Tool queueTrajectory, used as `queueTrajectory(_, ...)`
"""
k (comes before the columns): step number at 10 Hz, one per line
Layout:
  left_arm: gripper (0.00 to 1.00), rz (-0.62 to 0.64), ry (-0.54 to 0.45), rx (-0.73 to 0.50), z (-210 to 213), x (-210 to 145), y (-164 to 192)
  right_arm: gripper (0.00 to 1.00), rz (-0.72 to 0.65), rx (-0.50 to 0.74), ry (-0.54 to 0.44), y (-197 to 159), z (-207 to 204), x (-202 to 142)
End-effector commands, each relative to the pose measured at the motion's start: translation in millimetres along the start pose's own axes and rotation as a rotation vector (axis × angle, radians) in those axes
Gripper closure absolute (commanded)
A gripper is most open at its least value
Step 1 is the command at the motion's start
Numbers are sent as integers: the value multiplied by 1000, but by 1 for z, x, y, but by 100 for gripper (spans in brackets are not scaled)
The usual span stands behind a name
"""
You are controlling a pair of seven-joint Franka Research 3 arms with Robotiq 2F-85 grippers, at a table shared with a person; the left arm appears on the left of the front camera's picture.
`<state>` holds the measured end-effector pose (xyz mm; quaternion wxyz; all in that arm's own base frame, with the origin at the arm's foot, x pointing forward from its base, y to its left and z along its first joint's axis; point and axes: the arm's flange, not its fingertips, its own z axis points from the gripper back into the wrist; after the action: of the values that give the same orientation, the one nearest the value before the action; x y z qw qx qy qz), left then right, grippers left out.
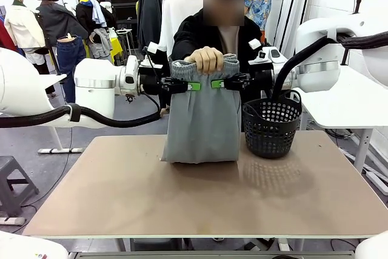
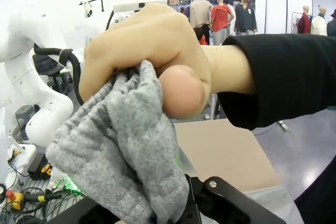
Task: Fold the training pants.
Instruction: Grab both ends of the Training pants handed by a person, then release the ends of the Training pants and then grab the overlapped ends.
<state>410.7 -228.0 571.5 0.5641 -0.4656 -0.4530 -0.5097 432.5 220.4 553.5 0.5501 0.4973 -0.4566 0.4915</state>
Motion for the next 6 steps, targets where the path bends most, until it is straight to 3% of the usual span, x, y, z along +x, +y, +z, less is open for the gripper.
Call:
queueTrajectory(1,100,6,-21,5,2,2,-3,100,6,-1,0,2,0,2)
queueTrajectory(6,100,6,-21,5,2,2,-3,100,6,-1,0,2,0,2)
